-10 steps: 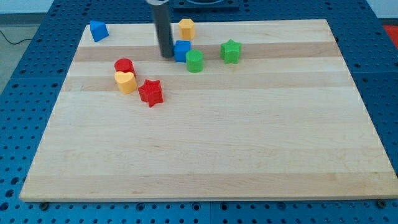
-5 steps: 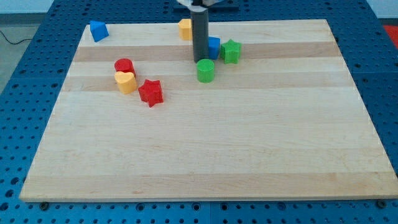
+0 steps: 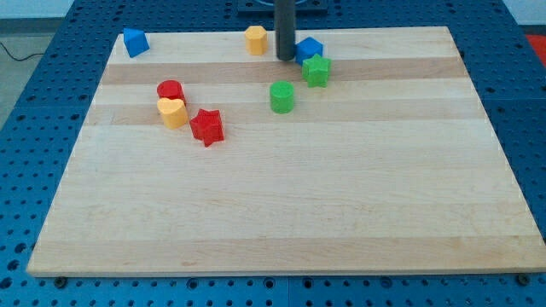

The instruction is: Move the blue cube towards top right

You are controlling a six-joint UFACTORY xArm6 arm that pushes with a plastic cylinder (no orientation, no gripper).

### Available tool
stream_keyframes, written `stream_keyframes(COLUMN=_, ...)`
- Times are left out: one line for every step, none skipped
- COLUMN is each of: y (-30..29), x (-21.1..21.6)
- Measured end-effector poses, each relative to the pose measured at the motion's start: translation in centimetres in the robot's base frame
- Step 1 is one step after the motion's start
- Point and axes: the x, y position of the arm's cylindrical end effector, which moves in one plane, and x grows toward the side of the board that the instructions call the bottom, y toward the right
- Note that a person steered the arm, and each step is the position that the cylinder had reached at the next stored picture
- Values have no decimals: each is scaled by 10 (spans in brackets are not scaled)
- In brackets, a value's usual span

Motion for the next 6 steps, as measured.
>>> stream_keyframes(y=47, x=0)
stream_keyframes(y=57, x=3)
stream_keyframes(y=57, x=23)
stream_keyframes(y=72, x=36)
stream_keyframes(y=107, x=29)
stream_keyframes(y=137, x=1)
